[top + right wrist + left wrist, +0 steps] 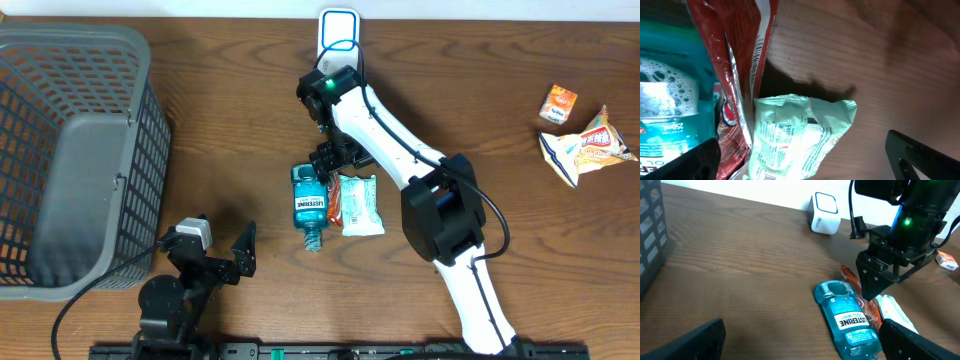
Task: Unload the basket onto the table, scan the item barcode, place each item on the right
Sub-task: 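Reach the right gripper to the orange-red bar and grasp it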
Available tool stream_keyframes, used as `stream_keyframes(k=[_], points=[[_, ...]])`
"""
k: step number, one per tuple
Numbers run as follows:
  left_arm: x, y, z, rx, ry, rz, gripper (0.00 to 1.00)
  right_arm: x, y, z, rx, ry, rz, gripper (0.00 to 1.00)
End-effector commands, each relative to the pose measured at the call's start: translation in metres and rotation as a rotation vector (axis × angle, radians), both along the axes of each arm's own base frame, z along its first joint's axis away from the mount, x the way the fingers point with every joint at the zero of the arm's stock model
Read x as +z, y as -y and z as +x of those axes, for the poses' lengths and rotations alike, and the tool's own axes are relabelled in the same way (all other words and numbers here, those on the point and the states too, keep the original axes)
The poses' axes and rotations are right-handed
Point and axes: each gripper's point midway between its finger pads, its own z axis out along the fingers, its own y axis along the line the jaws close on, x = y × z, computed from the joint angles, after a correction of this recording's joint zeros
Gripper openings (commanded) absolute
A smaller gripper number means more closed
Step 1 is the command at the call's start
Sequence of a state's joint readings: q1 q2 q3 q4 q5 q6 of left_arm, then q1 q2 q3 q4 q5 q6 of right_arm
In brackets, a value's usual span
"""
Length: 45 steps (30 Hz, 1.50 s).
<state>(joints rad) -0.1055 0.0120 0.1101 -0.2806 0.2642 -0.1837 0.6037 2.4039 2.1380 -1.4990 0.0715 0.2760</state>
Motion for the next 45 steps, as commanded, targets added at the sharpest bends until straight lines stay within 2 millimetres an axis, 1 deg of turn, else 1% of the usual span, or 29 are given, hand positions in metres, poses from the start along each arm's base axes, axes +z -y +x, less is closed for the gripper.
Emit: stream_keyframes(k=[1, 3, 4, 6, 10, 13, 14, 15, 19, 20, 21, 22, 24, 27, 28, 29, 30, 35, 38, 40, 42, 45], points=[[-0.011, 0.001, -0.002, -0.009, -0.032, -0.002, 0.98, 0.000, -0.011, -0.007, -0.043, -0.021, 0.050, 0.99], [-0.011, 0.001, -0.002, -0.009, -0.032, -0.002, 0.98, -0.002, -0.018, -0.010, -0.049, -0.040, 0.084, 0.99], [-0.011, 0.001, -0.002, -0.009, -0.032, -0.002, 0.98, -0.004, -0.020, -0.012, -0.053, -0.049, 0.094, 0.95], [-0.011, 0.001, -0.002, -0.009, -0.032, -0.002, 0.98, -0.007, -0.021, -0.015, -0.081, -0.050, 0.087, 0.80], [-0.011, 0.001, -0.002, -0.009, -0.032, -0.002, 0.98, -0.015, -0.022, -0.022, -0.178, -0.052, 0.056, 0.67], [-0.011, 0.001, -0.002, -0.009, -0.032, -0.002, 0.98, -0.023, -0.025, -0.023, -0.197, -0.041, 0.059, 0.66], [-0.011, 0.001, -0.002, -0.009, -0.032, -0.002, 0.98, -0.032, -0.028, -0.023, -0.201, -0.034, 0.062, 0.65], [-0.011, 0.001, -0.002, -0.009, -0.032, -0.002, 0.98, -0.036, -0.029, -0.024, -0.207, -0.031, 0.063, 0.64], [-0.011, 0.001, -0.002, -0.009, -0.032, -0.002, 0.98, -0.061, -0.029, -0.033, -0.287, -0.023, 0.045, 0.48], [-0.011, 0.001, -0.002, -0.009, -0.032, -0.002, 0.98, -0.066, -0.027, -0.037, -0.309, -0.026, 0.034, 0.42], [-0.011, 0.001, -0.002, -0.009, -0.032, -0.002, 0.98, -0.071, -0.026, -0.039, -0.330, -0.027, 0.027, 0.34], [-0.011, 0.001, -0.002, -0.009, -0.032, -0.002, 0.98, -0.073, -0.024, -0.042, -0.352, -0.029, 0.017, 0.29], [-0.011, 0.001, -0.002, -0.009, -0.032, -0.002, 0.98, -0.075, -0.022, -0.045, -0.386, -0.032, 0.003, 0.26], [-0.011, 0.001, -0.002, -0.009, -0.032, -0.002, 0.98, -0.075, -0.022, -0.043, -0.390, -0.027, 0.007, 0.17], [-0.011, 0.001, -0.002, -0.009, -0.032, -0.002, 0.98, -0.076, -0.023, -0.042, -0.390, -0.023, 0.011, 0.12], [-0.011, 0.001, -0.002, -0.009, -0.032, -0.002, 0.98, -0.076, -0.022, -0.041, -0.391, -0.021, 0.008, 0.05], [-0.011, 0.001, -0.002, -0.009, -0.032, -0.002, 0.98, -0.076, -0.021, -0.040, -0.403, -0.014, 0.002, 0.01], [-0.011, 0.001, -0.002, -0.009, -0.032, -0.002, 0.98, -0.072, -0.017, -0.033, -0.513, 0.009, -0.011, 0.01], [-0.011, 0.001, -0.002, -0.009, -0.032, -0.002, 0.98, -0.066, -0.016, -0.028, -0.586, 0.010, -0.007, 0.01], [-0.011, 0.001, -0.002, -0.009, -0.032, -0.002, 0.98, -0.060, -0.015, -0.024, -0.621, 0.012, -0.003, 0.01], [-0.011, 0.001, -0.002, -0.009, -0.032, -0.002, 0.98, -0.052, -0.019, -0.016, -0.643, 0.007, 0.032, 0.01], [-0.011, 0.001, -0.002, -0.009, -0.032, -0.002, 0.98, -0.036, -0.027, -0.003, -0.675, -0.006, 0.103, 0.02]])
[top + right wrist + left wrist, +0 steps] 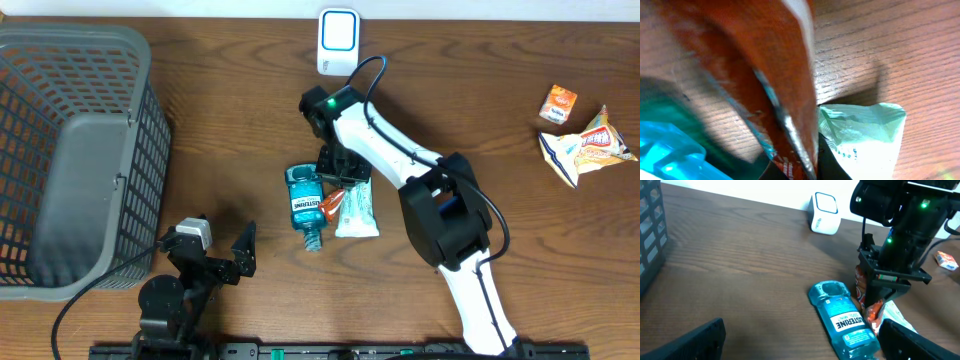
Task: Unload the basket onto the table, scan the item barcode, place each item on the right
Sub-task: 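Reach the right gripper to the orange-red bar and grasp it, then lift the orange-red bar with the right gripper and pull it away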
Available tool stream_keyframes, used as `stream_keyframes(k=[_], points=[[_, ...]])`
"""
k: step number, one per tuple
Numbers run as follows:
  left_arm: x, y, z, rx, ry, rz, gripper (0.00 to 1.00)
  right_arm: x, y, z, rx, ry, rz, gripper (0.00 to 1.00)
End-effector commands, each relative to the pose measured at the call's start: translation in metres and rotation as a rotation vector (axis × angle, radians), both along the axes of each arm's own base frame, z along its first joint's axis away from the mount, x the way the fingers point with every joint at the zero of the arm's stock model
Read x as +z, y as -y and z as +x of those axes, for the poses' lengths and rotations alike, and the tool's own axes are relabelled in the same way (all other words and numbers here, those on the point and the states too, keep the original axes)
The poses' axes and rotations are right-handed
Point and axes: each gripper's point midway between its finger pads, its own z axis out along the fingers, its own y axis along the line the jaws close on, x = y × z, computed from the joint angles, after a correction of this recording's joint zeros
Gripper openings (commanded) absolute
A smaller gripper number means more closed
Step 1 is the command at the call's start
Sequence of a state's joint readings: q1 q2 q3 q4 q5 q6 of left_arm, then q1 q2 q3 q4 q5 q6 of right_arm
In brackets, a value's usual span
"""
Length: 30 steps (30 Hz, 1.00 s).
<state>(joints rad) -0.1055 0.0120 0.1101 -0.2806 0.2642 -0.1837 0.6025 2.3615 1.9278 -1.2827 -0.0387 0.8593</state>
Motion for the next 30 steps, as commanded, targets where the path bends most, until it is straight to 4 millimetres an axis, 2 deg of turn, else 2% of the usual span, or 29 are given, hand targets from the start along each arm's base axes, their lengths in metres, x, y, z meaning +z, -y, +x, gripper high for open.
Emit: stream_keyframes(k=[1, 2, 4, 5, 10, 13, 17, 19, 21, 25, 30], points=[[-0.011, 0.001, -0.002, -0.009, -0.032, -0.002, 0.97, 0.005, -0.015, 0.011, -0.089, -0.032, 0.106, 0.03], [-0.011, 0.001, -0.002, -0.009, -0.032, -0.002, 0.98, 0.009, -0.020, 0.013, -0.098, -0.037, 0.140, 0.05], [-0.011, 0.001, -0.002, -0.009, -0.032, -0.002, 0.98, 0.016, -0.030, 0.018, -0.112, -0.045, 0.212, 0.22], [-0.011, 0.001, -0.002, -0.009, -0.032, -0.002, 0.98, 0.017, -0.035, 0.021, -0.116, -0.043, 0.247, 0.27], [-0.011, 0.001, -0.002, -0.009, -0.032, -0.002, 0.98, 0.018, -0.039, 0.032, -0.155, -0.014, 0.279, 0.28], [-0.011, 0.001, -0.002, -0.009, -0.032, -0.002, 0.98, 0.018, -0.040, 0.035, -0.183, -0.007, 0.282, 0.14], [-0.011, 0.001, -0.002, -0.009, -0.032, -0.002, 0.98, 0.014, -0.033, 0.038, -0.166, 0.034, 0.221, 0.14], [-0.011, 0.001, -0.002, -0.009, -0.032, -0.002, 0.98, 0.010, -0.029, 0.039, -0.148, 0.067, 0.165, 0.20], [-0.011, 0.001, -0.002, -0.009, -0.032, -0.002, 0.98, 0.005, -0.028, 0.035, -0.123, 0.088, 0.120, 0.35], [-0.011, 0.001, -0.002, -0.009, -0.032, -0.002, 0.98, -0.005, -0.029, 0.024, -0.065, 0.124, 0.032, 0.50], [-0.011, 0.001, -0.002, -0.009, -0.032, -0.002, 0.98, -0.016, -0.034, 0.008, 0.001, 0.147, -0.039, 0.51]])
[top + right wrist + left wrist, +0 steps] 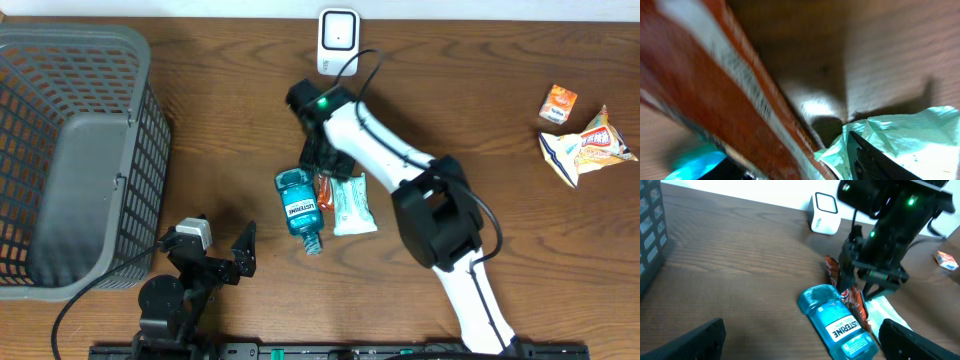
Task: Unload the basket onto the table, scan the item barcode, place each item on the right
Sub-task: 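Lift the orange-red bar with the right gripper and pull it away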
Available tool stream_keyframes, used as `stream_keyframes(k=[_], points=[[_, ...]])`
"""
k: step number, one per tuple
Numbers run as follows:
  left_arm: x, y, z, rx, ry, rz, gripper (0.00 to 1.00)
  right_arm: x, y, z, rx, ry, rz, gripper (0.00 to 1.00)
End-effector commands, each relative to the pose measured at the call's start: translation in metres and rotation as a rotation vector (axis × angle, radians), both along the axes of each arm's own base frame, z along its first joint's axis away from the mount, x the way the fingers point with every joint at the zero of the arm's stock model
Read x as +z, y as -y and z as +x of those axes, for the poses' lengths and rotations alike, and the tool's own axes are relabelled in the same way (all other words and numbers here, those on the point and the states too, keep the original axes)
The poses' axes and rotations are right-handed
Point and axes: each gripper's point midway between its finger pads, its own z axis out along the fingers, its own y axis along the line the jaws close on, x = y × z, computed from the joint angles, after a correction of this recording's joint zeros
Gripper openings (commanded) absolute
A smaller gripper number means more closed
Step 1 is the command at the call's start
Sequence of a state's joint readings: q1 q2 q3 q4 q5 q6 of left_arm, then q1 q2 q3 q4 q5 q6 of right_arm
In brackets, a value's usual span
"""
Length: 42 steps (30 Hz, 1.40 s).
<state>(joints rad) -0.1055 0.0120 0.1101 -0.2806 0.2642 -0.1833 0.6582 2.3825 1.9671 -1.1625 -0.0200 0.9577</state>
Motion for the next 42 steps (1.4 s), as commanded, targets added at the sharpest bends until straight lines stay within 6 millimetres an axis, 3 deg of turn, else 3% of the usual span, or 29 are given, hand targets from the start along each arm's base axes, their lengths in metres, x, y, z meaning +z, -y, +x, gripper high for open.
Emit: stream_keyframes(k=[1, 8, 12, 18, 21, 26, 29, 34, 42], points=[[-0.011, 0.001, -0.002, -0.009, -0.033, -0.002, 0.98, -0.017, 0.005, -0.013, 0.046, 0.026, -0.115, 0.50], [-0.011, 0.001, -0.002, -0.009, -0.033, -0.002, 0.98, -0.030, 0.017, -0.023, 0.097, 0.067, -0.237, 0.24], [-0.011, 0.001, -0.002, -0.009, -0.033, -0.002, 0.98, -0.033, 0.022, -0.026, 0.148, 0.058, -0.261, 0.01], [-0.011, 0.001, -0.002, -0.009, -0.033, -0.002, 0.98, -0.023, 0.029, -0.005, 0.350, 0.123, -0.329, 0.01], [-0.011, 0.001, -0.002, -0.009, -0.033, -0.002, 0.98, -0.004, 0.029, 0.012, 0.465, 0.173, -0.378, 0.01], [-0.011, 0.001, -0.002, -0.009, -0.033, -0.002, 0.98, 0.054, 0.031, 0.042, 0.601, 0.298, -0.497, 0.01], [-0.011, 0.001, -0.002, -0.009, -0.033, -0.002, 0.98, 0.083, 0.031, 0.050, 0.701, 0.343, -0.561, 0.01], [-0.011, 0.001, -0.002, -0.009, -0.033, -0.002, 0.98, 0.120, 0.027, 0.049, 0.832, 0.391, -0.608, 0.01], [-0.011, 0.001, -0.002, -0.009, -0.033, -0.002, 0.98, 0.181, 0.013, 0.027, 0.913, 0.496, -0.583, 0.01]])
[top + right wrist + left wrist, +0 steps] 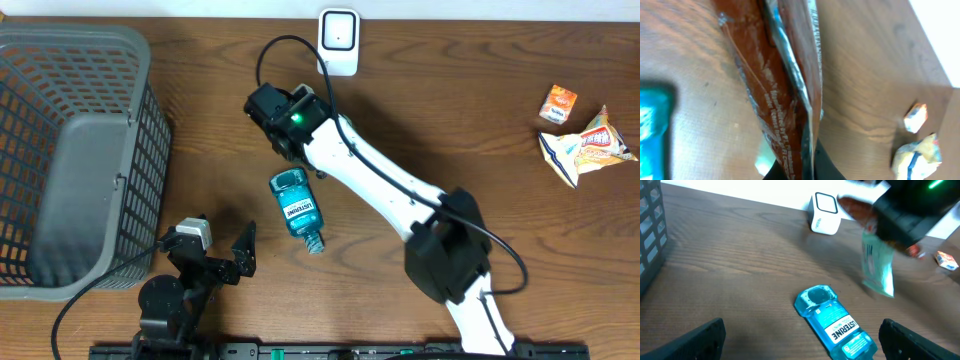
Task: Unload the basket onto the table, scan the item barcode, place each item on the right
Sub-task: 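Lift the orange-red bar with the right gripper and pull it away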
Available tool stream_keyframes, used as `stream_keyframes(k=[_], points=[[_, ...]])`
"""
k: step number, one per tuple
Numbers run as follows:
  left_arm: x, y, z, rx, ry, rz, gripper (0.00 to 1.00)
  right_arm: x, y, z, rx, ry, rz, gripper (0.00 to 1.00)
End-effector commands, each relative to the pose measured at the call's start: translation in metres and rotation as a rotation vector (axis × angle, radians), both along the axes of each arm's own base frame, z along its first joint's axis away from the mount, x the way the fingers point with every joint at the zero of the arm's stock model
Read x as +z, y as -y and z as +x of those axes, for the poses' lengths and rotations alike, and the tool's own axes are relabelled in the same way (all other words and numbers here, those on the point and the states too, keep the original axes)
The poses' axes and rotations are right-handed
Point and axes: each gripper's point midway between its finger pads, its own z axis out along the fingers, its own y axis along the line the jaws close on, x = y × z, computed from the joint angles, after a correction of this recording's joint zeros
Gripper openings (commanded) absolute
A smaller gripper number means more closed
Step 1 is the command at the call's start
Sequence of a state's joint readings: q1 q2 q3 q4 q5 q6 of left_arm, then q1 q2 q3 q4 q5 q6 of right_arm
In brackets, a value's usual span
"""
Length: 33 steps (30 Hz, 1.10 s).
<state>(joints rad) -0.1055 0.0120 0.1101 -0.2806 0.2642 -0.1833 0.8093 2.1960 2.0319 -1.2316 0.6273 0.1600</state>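
Note:
My right gripper (281, 118) is shut on a red snack packet (782, 95), held edge-on between its jaws above the table. A pale green packet (878, 265) hangs under the red packet (854, 207) in the left wrist view, blurred, and is off the table with it. The white scanner (338, 40) stands at the table's back edge, just right of the right gripper. A blue mouthwash bottle (297, 205) lies on the wood below the gripper. My left gripper (215, 258) rests open near the front edge, with nothing between its fingers (690, 341).
A grey mesh basket (80, 150) fills the left side. At the far right lie a small orange pack (560, 103) and a crumpled chip bag (585, 145). The right arm (400, 195) stretches diagonally across the middle of the table.
My right gripper was down at the packets beside the bottle; now it is further back and left, and the red and green packets are off the table with it. The left arm is unchanged.
My right gripper first hung open over the red and green packets next to the bottle. Then it was shut on the red packet on the table. Later gripper, packets and bottle sat slightly further left. Now both packets are in the air near the scanner.

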Motion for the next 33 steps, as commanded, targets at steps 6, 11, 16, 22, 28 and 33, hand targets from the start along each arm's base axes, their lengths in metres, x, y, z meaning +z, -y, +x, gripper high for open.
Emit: stream_keyframes(k=[6, 11, 16, 22, 28, 33], points=[[-0.011, 0.001, -0.002, -0.009, -0.033, -0.002, 0.98, 0.069, 0.003, -0.024, 0.136, 0.052, -0.048, 0.01], [-0.011, 0.001, -0.002, -0.009, -0.033, -0.002, 0.98, 0.069, 0.008, -0.027, 0.135, 0.040, -0.070, 0.01], [-0.011, 0.001, -0.002, -0.009, -0.033, -0.002, 0.98, 0.085, 0.014, -0.019, 0.182, 0.115, -0.206, 0.01], [-0.011, 0.001, -0.002, -0.009, -0.033, -0.002, 0.98, 0.098, 0.000, -0.029, 0.437, 0.065, -0.400, 0.01], [-0.011, 0.001, -0.002, -0.009, -0.033, -0.002, 0.98, 0.141, -0.021, -0.048, 0.579, 0.140, -0.318, 0.01], [-0.011, 0.001, -0.002, -0.009, -0.033, -0.002, 0.98, 0.192, -0.024, -0.086, 0.751, 0.179, -0.159, 0.01]])
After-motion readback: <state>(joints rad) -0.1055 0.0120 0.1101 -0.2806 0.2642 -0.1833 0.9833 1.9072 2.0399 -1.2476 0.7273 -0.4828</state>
